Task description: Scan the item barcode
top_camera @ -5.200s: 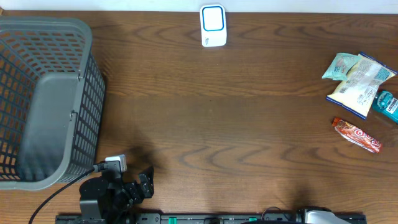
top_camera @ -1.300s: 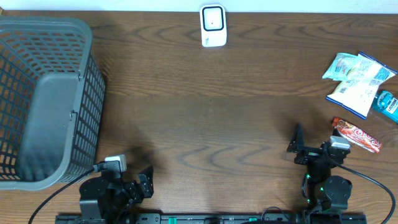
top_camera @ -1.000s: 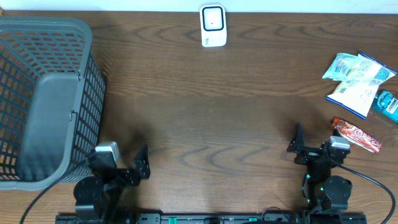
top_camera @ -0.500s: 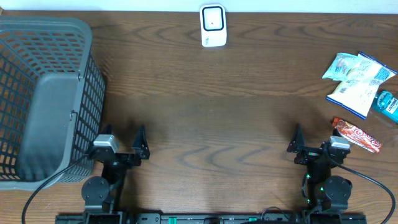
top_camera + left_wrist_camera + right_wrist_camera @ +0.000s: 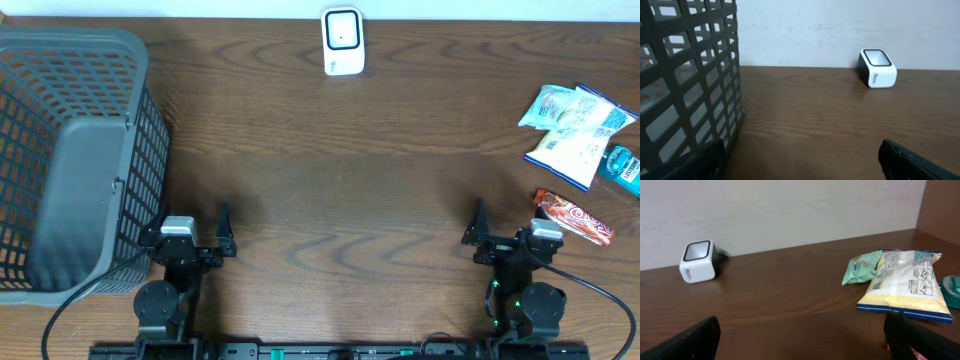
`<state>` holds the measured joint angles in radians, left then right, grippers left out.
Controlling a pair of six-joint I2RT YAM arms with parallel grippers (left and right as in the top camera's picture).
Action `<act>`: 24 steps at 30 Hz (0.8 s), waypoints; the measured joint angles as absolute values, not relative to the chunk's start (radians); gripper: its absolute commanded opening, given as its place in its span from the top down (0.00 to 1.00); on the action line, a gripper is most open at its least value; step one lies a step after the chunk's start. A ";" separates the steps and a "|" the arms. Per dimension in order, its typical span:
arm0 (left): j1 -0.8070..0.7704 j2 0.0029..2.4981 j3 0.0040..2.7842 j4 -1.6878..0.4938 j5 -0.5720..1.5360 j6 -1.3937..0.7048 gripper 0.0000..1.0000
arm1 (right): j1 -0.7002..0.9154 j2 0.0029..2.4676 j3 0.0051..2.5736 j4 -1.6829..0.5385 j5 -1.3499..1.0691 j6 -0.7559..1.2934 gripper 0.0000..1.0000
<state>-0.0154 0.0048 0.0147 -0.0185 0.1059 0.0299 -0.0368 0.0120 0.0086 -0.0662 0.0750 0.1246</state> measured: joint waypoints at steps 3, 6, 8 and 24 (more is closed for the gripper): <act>-0.015 0.005 0.015 -0.019 0.106 0.045 0.02 | -0.037 0.012 0.009 -0.066 0.075 0.125 0.01; -0.015 0.005 0.015 -0.019 0.107 0.053 0.02 | -0.037 0.012 0.009 -0.066 0.075 0.125 0.01; -0.015 0.008 0.015 -0.019 0.107 0.053 0.02 | -0.037 0.012 0.009 -0.066 0.075 0.125 0.01; -0.015 0.012 0.015 -0.019 0.109 0.049 0.02 | -0.037 0.012 0.009 -0.066 0.075 0.125 0.01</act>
<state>-0.0151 0.0120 0.0154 -0.0185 0.1093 0.0494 -0.0368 0.0120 0.0086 -0.0662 0.0750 0.1246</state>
